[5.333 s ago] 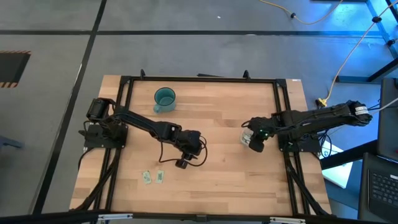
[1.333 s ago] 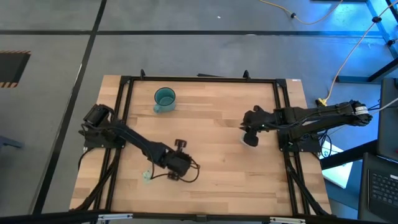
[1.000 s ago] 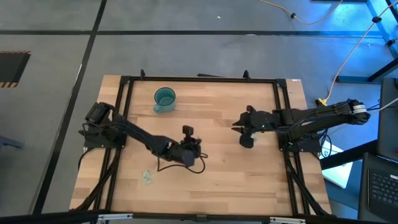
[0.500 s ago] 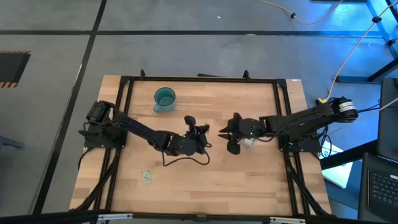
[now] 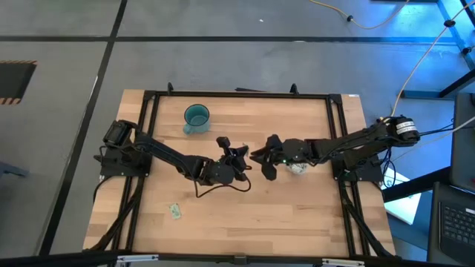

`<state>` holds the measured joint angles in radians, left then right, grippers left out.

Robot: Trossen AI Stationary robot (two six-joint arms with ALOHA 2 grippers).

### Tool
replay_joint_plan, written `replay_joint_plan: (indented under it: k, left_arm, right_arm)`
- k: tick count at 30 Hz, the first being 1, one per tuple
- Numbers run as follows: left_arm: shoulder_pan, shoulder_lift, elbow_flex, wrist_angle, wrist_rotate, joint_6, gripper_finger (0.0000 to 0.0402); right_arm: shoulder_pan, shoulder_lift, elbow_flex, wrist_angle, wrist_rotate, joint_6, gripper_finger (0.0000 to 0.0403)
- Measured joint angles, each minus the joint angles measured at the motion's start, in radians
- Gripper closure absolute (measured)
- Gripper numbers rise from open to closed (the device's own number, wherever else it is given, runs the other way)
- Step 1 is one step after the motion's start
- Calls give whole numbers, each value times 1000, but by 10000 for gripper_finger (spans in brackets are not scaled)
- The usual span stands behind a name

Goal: Pick and place Stevia / Truvia into bins
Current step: Put the stevia packet into the transparent bin

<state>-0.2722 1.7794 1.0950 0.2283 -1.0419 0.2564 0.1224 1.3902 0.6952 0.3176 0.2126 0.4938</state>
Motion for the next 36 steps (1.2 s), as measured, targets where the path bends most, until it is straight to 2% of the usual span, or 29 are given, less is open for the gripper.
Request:
replay_joint_plan:
  k: [9, 16, 36]
  left_arm:
    - [-8, 1, 0, 19, -3, 0, 398]
    - [-10, 1, 0, 32, -14, 3, 398]
    - [-10, 2, 0, 57, -15, 19, 398]
  right_arm:
    - [-5, 0, 0, 9, 7, 1, 309]
    - [-5, 0, 0, 25, 72, 1, 309]
    - [-5, 0, 0, 68, 74, 26, 308]
